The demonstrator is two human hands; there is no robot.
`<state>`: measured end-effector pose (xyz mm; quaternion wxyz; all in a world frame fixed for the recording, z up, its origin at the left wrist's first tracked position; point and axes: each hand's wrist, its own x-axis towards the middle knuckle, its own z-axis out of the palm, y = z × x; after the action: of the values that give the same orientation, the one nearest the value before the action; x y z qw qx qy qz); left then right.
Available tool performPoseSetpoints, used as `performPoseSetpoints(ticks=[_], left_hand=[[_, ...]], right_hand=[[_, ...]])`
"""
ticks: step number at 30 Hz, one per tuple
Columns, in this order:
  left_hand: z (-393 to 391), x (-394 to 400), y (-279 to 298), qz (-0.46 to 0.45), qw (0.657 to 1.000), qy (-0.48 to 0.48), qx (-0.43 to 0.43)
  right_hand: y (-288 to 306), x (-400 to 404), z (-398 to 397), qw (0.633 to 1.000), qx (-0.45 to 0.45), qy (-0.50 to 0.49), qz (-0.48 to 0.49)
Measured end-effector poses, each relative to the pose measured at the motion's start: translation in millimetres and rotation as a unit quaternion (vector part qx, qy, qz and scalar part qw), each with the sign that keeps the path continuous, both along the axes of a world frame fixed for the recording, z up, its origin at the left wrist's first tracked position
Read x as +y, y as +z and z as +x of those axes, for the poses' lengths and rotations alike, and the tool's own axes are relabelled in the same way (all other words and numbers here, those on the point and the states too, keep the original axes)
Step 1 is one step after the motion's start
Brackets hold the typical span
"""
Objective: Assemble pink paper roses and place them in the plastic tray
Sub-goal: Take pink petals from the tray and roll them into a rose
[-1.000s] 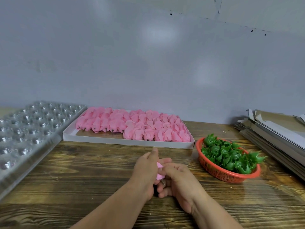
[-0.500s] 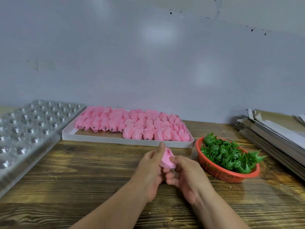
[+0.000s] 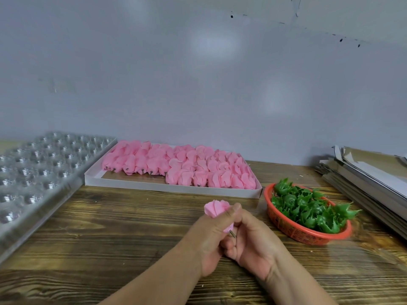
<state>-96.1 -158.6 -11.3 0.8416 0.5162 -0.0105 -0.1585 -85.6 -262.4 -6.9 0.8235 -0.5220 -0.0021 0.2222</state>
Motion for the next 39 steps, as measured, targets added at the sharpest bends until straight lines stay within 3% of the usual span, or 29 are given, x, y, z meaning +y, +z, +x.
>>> performPoseSetpoints(ticks=[16, 20, 22, 24, 25, 28, 30, 35, 39], left_hand=[[8.1, -1.5, -5.9, -0.011, 0.997, 0.067, 0.028], [12.2, 3.6, -5.7, -0.039, 0.994, 0.069, 0.077], [15.8, 7.7, -4.9, -0.062, 0.992, 0.077, 0.075], [17.6, 11.1, -4.6, -0.063, 0.991, 0.094, 0.065], [16.9, 11.5, -4.1, -0.056, 0.992, 0.098, 0.058], [14.5, 10.2, -3.1, -0.031, 0.994, 0.091, 0.047], [14.2, 9.9, -2.5, -0.027, 0.993, 0.101, 0.057], [13.1, 9.5, -0.1, -0.029, 0.992, 0.094, 0.074], [12.1, 9.9, -0.8, -0.024, 0.993, 0.088, 0.074]], right_hand=[[-1.5, 0.4, 1.3, 1.0, -0.002, 0.03, -0.009], [5.8, -6.2, -1.7, 0.992, -0.042, 0.03, -0.117], [10.1, -11.7, -0.3, 0.978, -0.093, -0.028, -0.183], [12.4, -21.9, 3.3, 0.934, -0.186, -0.151, -0.266], [13.5, -28.4, 6.0, 0.883, -0.244, -0.234, -0.327], [19.2, -47.6, 9.9, 0.671, -0.348, -0.409, -0.511], [24.0, -62.3, 11.3, 0.595, -0.325, -0.436, -0.592], [33.9, -94.3, 11.4, 0.487, -0.16, -0.304, -0.803], [34.6, -100.2, 10.5, 0.473, -0.119, -0.285, -0.826]])
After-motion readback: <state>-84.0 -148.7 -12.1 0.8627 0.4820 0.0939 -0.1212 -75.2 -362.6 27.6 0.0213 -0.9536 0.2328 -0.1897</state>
